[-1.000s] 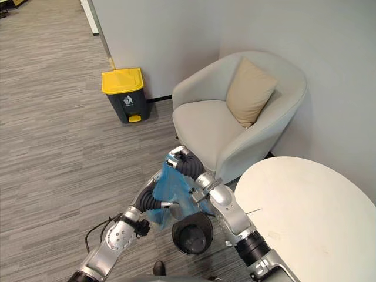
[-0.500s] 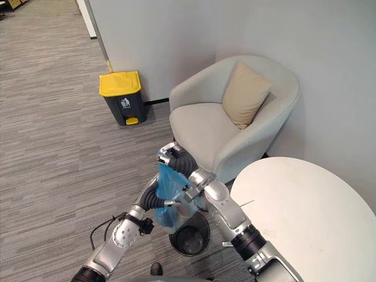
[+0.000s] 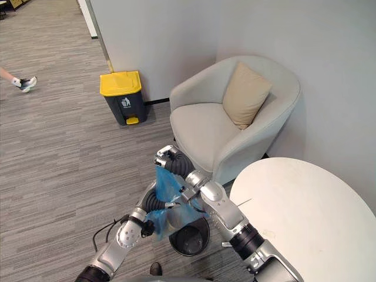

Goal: Gather rubbish on tea table into small bin, then transfer packed bag to large trash can.

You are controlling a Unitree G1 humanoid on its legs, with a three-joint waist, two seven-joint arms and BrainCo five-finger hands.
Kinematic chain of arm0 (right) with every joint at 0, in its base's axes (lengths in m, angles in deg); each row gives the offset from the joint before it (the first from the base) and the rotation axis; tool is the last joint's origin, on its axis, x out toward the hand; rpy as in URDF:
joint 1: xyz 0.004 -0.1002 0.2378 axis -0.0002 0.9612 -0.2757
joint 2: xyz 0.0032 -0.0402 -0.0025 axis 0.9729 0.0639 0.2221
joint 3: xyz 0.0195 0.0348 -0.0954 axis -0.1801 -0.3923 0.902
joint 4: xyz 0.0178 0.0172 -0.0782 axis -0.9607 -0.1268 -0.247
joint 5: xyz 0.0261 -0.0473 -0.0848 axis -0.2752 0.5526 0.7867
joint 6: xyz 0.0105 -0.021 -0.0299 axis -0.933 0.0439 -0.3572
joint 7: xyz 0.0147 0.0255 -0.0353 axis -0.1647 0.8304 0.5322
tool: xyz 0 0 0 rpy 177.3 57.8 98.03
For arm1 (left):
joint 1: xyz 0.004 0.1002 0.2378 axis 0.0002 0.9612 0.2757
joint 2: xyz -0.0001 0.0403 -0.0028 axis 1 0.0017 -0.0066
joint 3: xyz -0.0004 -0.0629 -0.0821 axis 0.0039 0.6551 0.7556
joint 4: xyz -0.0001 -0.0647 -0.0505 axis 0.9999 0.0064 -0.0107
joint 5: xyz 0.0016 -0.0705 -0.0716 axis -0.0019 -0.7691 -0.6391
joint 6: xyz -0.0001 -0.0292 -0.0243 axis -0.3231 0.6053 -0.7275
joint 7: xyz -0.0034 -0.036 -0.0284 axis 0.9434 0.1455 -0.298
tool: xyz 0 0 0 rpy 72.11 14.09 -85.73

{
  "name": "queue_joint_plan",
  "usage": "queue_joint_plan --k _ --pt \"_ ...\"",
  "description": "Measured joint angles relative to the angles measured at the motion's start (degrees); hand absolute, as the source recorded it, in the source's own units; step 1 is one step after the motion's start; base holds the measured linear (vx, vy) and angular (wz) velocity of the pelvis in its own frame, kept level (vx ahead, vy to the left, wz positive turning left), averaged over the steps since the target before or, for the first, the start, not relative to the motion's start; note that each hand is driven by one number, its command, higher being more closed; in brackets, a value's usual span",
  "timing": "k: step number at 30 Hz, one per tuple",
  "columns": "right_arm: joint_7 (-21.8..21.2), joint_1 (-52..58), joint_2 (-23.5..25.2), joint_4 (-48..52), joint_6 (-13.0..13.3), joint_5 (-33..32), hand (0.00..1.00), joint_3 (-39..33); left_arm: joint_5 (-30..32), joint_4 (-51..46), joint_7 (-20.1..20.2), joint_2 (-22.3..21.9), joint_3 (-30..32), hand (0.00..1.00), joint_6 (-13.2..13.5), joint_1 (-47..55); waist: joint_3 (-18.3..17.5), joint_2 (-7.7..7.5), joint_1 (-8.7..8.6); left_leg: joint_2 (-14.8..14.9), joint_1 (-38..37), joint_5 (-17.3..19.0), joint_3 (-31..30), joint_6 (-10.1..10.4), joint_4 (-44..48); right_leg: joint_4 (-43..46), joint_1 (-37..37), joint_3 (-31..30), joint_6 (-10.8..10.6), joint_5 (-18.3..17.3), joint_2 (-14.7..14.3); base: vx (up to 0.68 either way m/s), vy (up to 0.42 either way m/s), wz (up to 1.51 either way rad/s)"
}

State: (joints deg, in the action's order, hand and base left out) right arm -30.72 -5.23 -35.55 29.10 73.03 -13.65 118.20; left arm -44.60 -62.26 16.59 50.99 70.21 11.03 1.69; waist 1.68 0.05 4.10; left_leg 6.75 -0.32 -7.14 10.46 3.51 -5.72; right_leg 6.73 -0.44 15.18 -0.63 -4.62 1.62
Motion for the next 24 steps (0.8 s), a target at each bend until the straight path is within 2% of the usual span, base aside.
queue_joint_plan --k 7,15,24 --pt "1.6 -0.2 0.2 -0.1 0.0 1.2 1.00 -0.1 0.0 1.5 -3.2 -1.2 1.6 0.00 -0.4 0.2 0.0 0.00 0.01 0.3 0.0 -0.2 -0.8 0.2 -0.1 -0.1 -0.2 0.5 0.0 0.0 -0.4 0.00 0.000 0.03" --pt "4.1 -0.3 2.2 -0.1 0.1 1.4 1.00 -0.7 0.3 1.4 -8.9 -3.2 2.7 0.00 -1.2 0.9 0.0 0.00 0.02 0.4 0.1 -0.2 -1.5 0.2 -0.1 0.0 -0.3 0.6 0.0 0.0 -0.5 0.00 0.000 0.00" --pt "6.6 -0.3 3.2 -0.2 0.5 3.8 1.00 -1.8 0.4 1.2 -11.2 -3.4 3.3 0.00 -1.2 1.4 0.0 0.00 0.04 0.3 0.3 -0.2 -2.1 0.2 -0.1 0.0 -0.3 0.9 0.0 -0.1 -0.4 0.00 0.000 0.00"
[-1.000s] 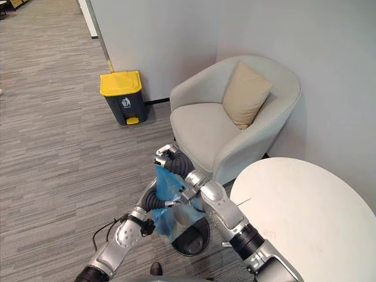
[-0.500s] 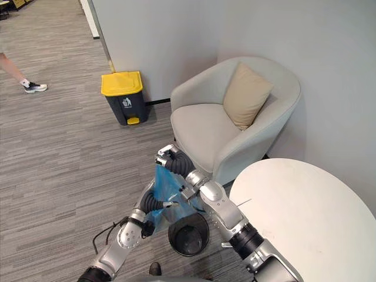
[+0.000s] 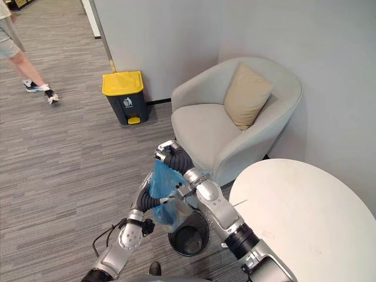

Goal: Gather rubbish on tea table into small bin, then transfer packed bag to large trash can.

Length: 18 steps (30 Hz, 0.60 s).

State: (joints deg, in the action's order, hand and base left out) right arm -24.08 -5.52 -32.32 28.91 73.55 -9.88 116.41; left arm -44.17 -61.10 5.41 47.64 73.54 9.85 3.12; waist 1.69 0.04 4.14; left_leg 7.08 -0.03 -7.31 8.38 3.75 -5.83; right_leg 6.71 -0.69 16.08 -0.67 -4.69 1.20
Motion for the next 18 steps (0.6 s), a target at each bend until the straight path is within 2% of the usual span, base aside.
queue_joint_plan --k 5,18 --pt "2.1 0.0 0.7 -1.6 0.4 0.9 1.00 -1.7 0.0 0.1 0.1 -0.4 -0.1 0.00 -0.1 0.4 0.0 -0.01 -0.02 0.0 0.1 0.0 -0.3 0.0 0.0 0.2 0.1 0.2 -0.2 -0.2 0.1 0.00 0.002 0.01" --pt "2.1 -0.1 1.7 -4.6 0.5 1.5 1.00 -3.0 0.1 2.4 2.5 -0.7 -2.3 0.00 0.1 0.2 0.0 -0.09 0.02 -0.1 0.1 0.0 -0.6 0.1 0.0 1.3 0.4 0.5 -0.1 -1.0 0.5 0.00 0.000 0.00"
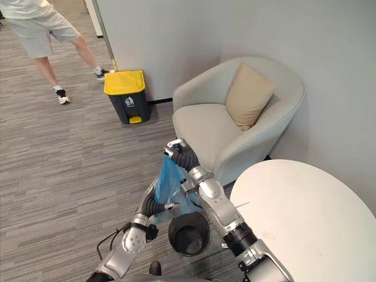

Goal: Gather rubbish on tea table into small bin, then transfer packed bag to large trash can.

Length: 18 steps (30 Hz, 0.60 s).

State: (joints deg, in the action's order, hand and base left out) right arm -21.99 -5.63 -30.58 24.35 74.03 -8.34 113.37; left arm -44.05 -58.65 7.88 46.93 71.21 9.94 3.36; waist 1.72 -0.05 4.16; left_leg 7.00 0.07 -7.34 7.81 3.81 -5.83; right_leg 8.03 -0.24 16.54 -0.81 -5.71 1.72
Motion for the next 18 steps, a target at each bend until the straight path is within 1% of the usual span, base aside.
queue_joint_plan --k 6,9,13,16,18 --pt "-0.5 -0.9 0.0 -0.2 0.0 -0.3 1.00 0.5 0.3 0.6 0.0 0.0 -0.1 0.00 0.0 -0.3 0.0 -0.03 -0.02 0.0 0.0 0.0 0.1 0.0 0.0 0.0 0.0 0.0 0.0 0.0 0.0 0.00 0.000 0.00" --pt "-1.5 -1.0 0.1 -0.2 0.0 -0.8 1.00 0.9 0.7 0.6 0.0 0.0 -0.1 0.00 0.0 -0.3 0.0 -0.04 -0.02 0.0 0.0 0.0 0.1 0.0 0.0 0.0 0.0 0.0 0.0 0.0 0.0 0.00 0.000 0.00" --pt "-1.6 -1.3 0.0 -0.2 0.0 -0.8 1.00 2.7 0.7 0.6 -0.1 0.1 -0.1 0.00 0.0 -0.3 0.0 -0.04 -0.06 0.0 0.0 0.0 0.1 0.0 0.0 0.0 0.0 -0.1 0.0 0.0 0.0 0.00 0.000 0.00" --pt "-1.5 -1.3 -0.2 -0.2 0.0 -0.7 1.00 2.7 0.5 0.4 -0.4 0.4 0.0 0.00 0.0 -0.2 0.0 -0.03 -0.05 0.0 0.0 0.0 0.1 0.0 0.0 0.0 0.0 -0.1 0.0 0.0 0.0 0.00 0.000 0.00" --pt "-1.4 -1.3 -0.5 -0.2 0.0 -0.5 1.00 2.5 -0.2 0.3 -1.3 0.7 0.1 0.00 0.0 0.0 0.0 -0.03 -0.04 0.0 0.0 0.0 0.1 0.0 0.0 0.0 0.0 -0.1 0.0 0.0 0.0 0.00 0.000 0.00"
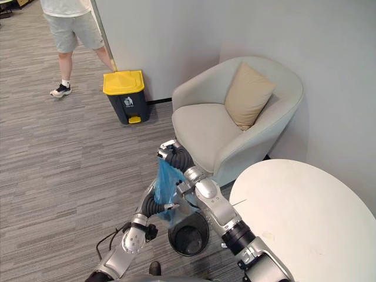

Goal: Gather rubbish on tea table into small bin, then transfer packed bag to large trash can.

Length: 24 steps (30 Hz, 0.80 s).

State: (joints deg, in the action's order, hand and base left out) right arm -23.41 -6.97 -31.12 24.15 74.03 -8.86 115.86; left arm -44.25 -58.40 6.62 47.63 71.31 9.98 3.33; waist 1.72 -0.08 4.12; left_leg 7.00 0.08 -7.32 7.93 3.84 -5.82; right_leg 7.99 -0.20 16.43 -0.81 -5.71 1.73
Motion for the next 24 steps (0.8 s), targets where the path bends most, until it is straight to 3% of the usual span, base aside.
queue_joint_plan --k 24 --pt "1.5 2.3 2.3 -4.2 3.0 7.3 1.00 -7.5 -5.7 -7.3 0.0 0.1 5.6 0.00 -0.4 3.2 0.2 -0.38 0.04 -0.1 0.2 0.0 -1.3 0.0 0.0 2.0 0.3 1.2 0.1 -1.7 0.4 0.00 -0.001 0.02"
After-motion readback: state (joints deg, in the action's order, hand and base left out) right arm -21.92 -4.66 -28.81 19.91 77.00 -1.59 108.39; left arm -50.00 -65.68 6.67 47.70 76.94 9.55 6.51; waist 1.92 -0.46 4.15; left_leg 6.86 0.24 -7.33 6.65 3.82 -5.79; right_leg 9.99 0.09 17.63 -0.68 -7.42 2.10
